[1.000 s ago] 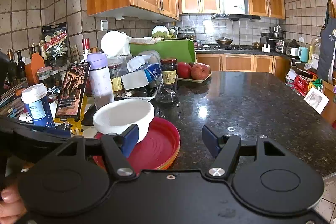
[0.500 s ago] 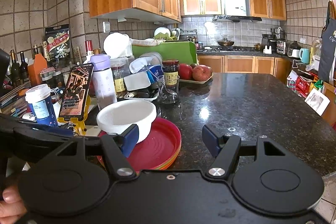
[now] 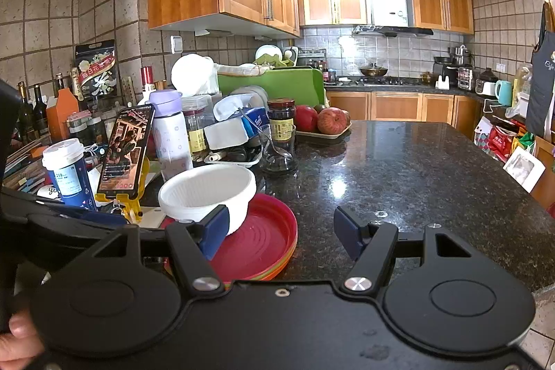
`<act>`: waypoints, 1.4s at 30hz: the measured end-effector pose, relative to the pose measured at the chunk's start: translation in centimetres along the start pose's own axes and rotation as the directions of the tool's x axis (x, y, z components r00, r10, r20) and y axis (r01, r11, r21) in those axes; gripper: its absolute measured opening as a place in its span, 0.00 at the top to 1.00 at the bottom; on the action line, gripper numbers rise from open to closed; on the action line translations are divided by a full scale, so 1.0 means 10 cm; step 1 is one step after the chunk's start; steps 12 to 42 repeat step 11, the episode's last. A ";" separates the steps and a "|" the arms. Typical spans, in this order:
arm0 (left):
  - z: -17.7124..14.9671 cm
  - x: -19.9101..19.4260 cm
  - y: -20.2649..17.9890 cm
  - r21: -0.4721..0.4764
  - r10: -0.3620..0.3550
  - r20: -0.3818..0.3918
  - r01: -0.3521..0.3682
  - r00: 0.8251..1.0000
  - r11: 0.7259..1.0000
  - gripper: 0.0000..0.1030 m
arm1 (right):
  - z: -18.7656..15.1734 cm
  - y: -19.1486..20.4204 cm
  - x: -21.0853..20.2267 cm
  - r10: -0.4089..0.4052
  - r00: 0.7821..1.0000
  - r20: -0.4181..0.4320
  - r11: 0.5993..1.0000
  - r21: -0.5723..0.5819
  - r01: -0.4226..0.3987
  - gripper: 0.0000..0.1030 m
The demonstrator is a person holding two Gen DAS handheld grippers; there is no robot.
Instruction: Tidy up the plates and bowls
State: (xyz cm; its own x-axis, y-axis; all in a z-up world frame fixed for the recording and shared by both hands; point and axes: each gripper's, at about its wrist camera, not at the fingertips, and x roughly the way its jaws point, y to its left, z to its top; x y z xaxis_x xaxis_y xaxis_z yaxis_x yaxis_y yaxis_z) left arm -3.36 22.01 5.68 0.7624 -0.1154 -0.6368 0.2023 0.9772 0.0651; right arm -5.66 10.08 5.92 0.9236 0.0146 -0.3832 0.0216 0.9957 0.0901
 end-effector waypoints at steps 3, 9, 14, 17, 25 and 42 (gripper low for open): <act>0.01 0.01 -0.01 0.005 0.000 0.000 0.000 1.000 1.000 0.44 | 0.00 -0.01 0.01 0.000 1.000 0.000 1.000 0.002 0.000 0.33; 0.03 0.04 -0.06 0.011 -0.005 -0.005 0.005 1.000 1.000 0.44 | 0.01 -0.04 0.03 -0.004 1.000 -0.003 1.000 0.011 0.005 0.33; 0.04 0.05 -0.07 0.013 -0.010 -0.005 0.010 1.000 1.000 0.44 | 0.01 -0.06 0.05 -0.006 1.000 -0.006 1.000 0.017 0.006 0.33; 0.04 0.05 -0.07 0.013 -0.010 -0.005 0.010 1.000 1.000 0.44 | 0.01 -0.06 0.05 -0.006 1.000 -0.006 1.000 0.017 0.006 0.33; 0.04 0.05 -0.07 0.013 -0.010 -0.005 0.010 1.000 1.000 0.44 | 0.01 -0.06 0.05 -0.006 1.000 -0.006 1.000 0.017 0.006 0.33; 0.04 0.05 -0.07 0.013 -0.010 -0.005 0.010 1.000 1.000 0.44 | 0.01 -0.06 0.05 -0.006 1.000 -0.006 1.000 0.017 0.006 0.33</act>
